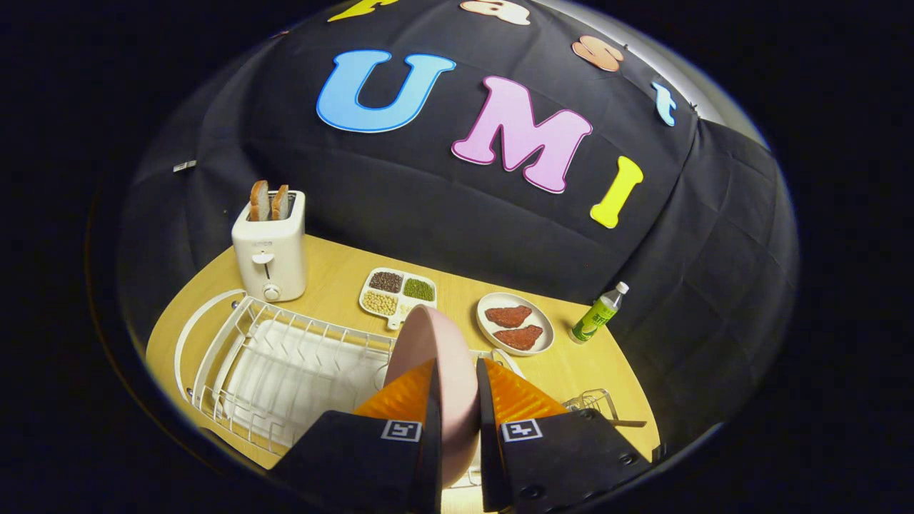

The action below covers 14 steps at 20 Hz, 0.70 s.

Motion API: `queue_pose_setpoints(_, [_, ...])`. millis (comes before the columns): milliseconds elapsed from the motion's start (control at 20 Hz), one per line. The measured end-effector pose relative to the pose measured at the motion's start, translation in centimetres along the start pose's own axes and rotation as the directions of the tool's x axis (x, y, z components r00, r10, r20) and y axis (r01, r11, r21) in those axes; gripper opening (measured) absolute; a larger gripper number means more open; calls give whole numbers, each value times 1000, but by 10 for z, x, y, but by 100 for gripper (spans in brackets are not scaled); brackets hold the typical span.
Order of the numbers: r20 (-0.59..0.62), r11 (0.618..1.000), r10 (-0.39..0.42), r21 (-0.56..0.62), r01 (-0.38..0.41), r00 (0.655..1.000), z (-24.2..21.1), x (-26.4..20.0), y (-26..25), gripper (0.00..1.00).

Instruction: Take the plate from the dish rack, then take the spoon from the basket and place it into the plate.

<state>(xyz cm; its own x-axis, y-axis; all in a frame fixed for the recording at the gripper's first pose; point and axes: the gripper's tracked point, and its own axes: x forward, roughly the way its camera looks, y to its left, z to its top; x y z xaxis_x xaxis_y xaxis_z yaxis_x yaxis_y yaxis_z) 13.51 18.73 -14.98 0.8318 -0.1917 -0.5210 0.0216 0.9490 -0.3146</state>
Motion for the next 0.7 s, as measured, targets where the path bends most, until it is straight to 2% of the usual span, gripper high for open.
queue_pose_setpoints(100, [31,999,-32,0,32,999,8,3,-13,24])
queue_pose_setpoints(400, [7,1000,-1,30,1,1000,-1,8,-29,20])
queue_pose_setpoints(700, [-46,980,119,165,-110,992,-19,3,-49,18])
